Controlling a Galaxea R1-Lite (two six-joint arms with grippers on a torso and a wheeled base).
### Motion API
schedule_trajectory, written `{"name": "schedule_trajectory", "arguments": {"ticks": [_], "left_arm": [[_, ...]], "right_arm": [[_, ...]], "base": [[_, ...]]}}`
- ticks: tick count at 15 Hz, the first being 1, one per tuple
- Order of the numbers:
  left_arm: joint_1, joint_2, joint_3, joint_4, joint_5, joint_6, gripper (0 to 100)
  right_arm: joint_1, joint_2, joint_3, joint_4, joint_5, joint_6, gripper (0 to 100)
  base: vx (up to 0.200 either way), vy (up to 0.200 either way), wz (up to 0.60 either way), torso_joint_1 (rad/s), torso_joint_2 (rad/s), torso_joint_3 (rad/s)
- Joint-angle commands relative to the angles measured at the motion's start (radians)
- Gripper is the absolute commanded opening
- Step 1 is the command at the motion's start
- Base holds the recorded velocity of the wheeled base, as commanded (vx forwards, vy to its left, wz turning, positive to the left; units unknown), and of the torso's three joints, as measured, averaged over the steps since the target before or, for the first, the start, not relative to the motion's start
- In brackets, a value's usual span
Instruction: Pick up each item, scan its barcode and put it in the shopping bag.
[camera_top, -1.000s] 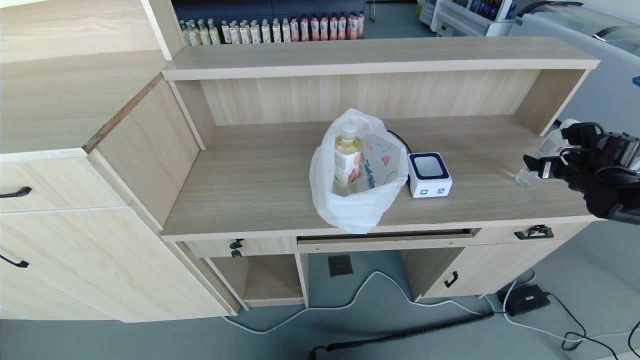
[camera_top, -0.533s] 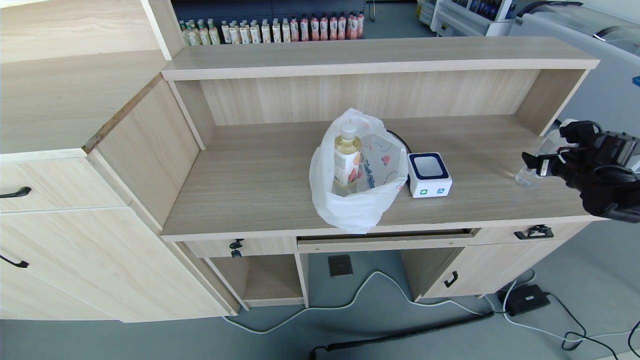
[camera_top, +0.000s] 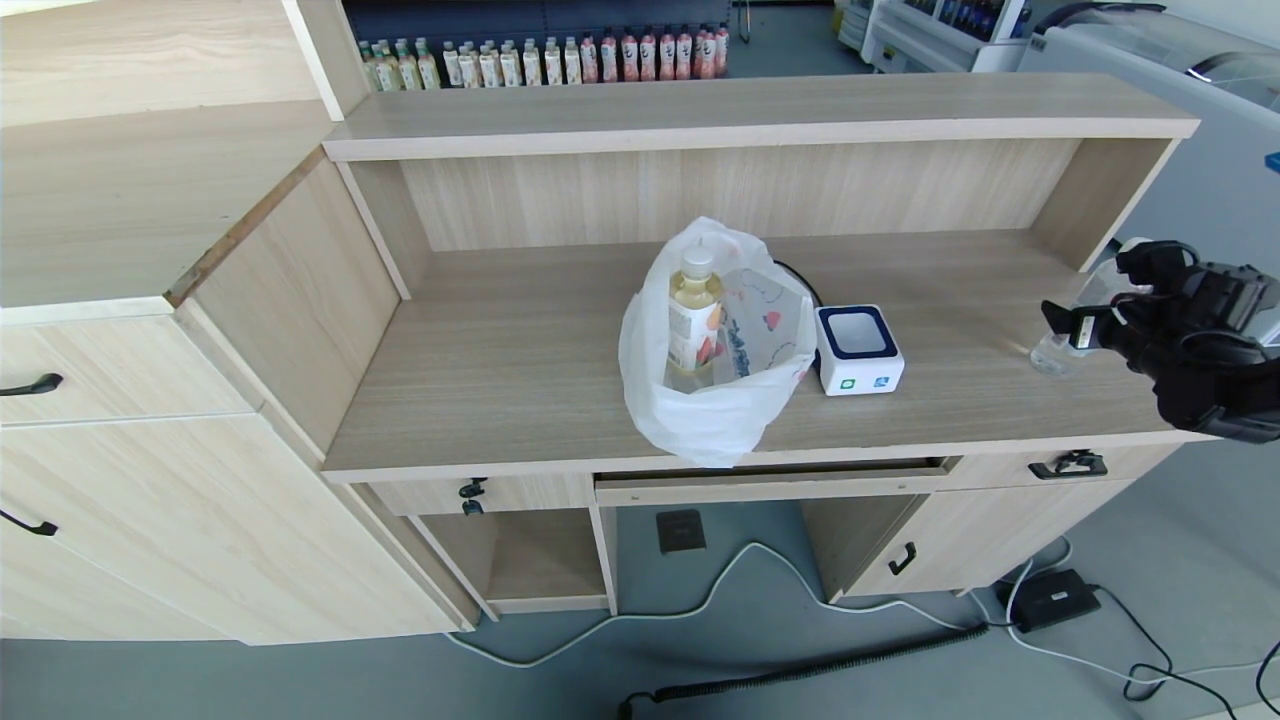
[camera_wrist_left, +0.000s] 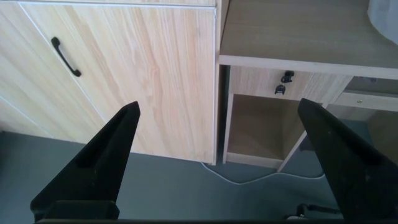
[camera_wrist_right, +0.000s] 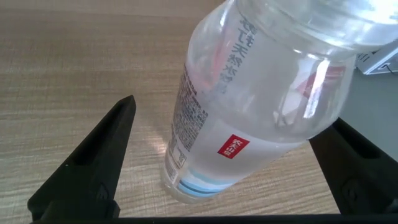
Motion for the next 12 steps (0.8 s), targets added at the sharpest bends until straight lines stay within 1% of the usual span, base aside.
{"name": "schedule_trajectory", "arguments": {"ticks": [1,12], "left_arm": [[0.0,0.0,0.0,0.0,0.001,0.001,100],[0.0,0.0,0.0,0.0,0.002,-0.001,100]], "right_arm": [[0.0,0.016,-0.012,0.001,0.002,0.002,100],[-0.002,0.07,-0.081,0.015,0.052,0.023,100]], "base": [[0.0,0.0,0.0,0.0,0.0,0.0],[0.0,0.0,0.0,0.0,0.0,0.0]]}}
